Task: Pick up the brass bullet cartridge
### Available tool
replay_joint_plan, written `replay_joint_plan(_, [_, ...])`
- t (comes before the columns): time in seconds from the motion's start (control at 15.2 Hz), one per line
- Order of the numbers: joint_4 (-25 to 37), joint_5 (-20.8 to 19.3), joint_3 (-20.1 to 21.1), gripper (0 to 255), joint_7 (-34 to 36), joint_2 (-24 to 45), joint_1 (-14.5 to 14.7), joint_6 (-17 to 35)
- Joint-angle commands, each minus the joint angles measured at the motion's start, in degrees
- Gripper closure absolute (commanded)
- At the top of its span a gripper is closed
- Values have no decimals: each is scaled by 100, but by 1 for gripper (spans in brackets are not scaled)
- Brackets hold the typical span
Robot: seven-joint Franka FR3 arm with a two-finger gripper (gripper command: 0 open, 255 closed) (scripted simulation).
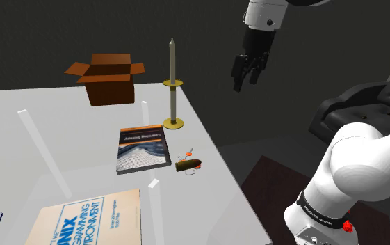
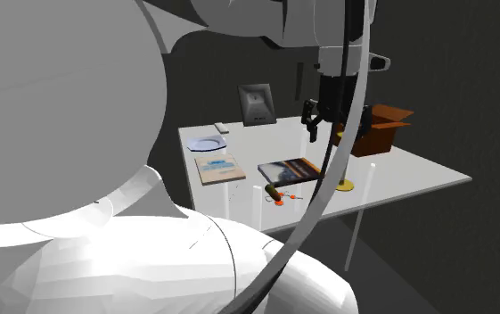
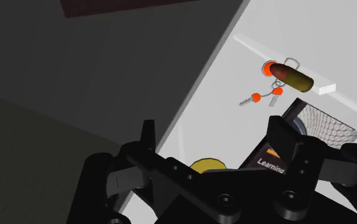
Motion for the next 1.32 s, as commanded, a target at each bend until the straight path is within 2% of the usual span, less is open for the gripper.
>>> replay_joint_plan(0.0, [0, 0, 0, 0, 0, 0, 0, 0])
replay_joint_plan(0.66, [-431, 263, -156, 0, -2036, 1357, 1001, 1574])
replay_joint_plan(1.25, [-563, 635, -99, 0, -3910, 2626, 1878, 2722])
